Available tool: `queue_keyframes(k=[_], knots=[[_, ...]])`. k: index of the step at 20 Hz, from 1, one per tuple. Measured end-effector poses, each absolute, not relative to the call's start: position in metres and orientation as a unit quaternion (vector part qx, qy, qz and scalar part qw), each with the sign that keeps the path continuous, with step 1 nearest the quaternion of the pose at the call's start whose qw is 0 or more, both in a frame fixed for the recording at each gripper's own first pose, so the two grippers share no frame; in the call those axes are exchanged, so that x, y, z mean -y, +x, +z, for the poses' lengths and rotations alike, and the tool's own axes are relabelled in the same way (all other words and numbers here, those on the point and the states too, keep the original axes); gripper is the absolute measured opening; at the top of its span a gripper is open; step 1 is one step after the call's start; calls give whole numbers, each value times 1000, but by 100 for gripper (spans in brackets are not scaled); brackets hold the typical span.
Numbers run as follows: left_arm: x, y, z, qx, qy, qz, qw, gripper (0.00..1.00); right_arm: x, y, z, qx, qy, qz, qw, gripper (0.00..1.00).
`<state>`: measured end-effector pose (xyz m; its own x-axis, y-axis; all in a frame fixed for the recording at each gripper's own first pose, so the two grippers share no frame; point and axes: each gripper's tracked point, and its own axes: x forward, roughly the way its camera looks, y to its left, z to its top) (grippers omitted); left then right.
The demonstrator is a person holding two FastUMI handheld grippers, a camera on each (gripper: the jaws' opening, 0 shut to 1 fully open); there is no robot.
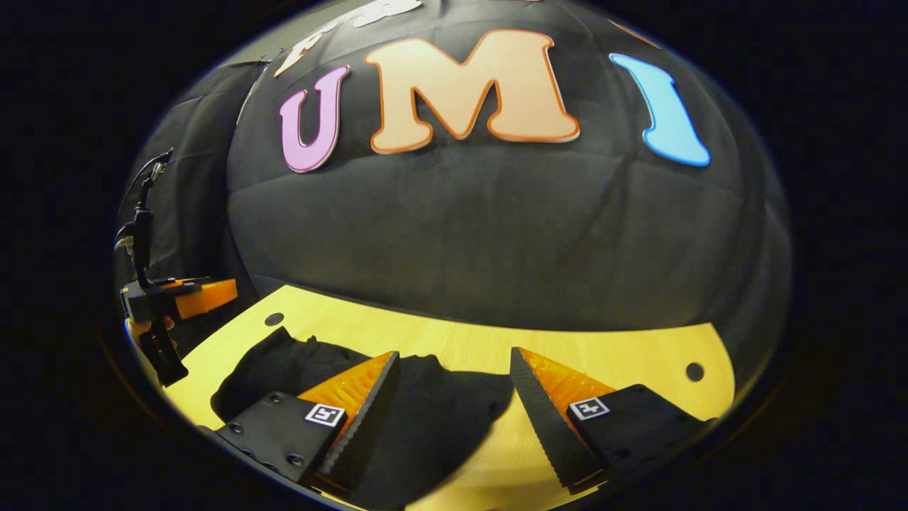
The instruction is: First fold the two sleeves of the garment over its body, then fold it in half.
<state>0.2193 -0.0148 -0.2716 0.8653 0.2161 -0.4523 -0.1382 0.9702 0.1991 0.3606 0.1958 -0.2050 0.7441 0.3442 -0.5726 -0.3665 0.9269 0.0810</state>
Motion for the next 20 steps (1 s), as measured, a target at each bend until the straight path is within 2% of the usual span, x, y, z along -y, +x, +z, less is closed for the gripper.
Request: queue_keyframes(k=[2,6,7,9,11,13,14,17,20], knots=[[22,206,-214,-193,63,87,975,93,-187,343,-153,-260,-2,192,946,99],[55,169,-72,-61,60,30,996,96,-160,278,-63,-196,23,194,961,95],[59,152,-46,-41,73,21,996,96,-151,256,-42,-182,32,189,964,98],[73,121,-12,-9,74,2,997,96,-137,204,-11,-142,50,175,973,95],[86,90,16,13,34,-19,999,96,-128,164,16,-92,65,160,981,97],[91,62,20,19,14,-20,1000,96,-124,126,23,-67,75,153,983,94],[87,51,14,17,13,-15,1000,96,-129,107,25,-57,79,158,983,97],[83,13,-11,-1,6,-9,1000,94,-143,59,18,-59,84,180,978,94],[77,-22,-71,-82,0,-16,996,92,-151,25,-1,-100,88,185,974,97]])
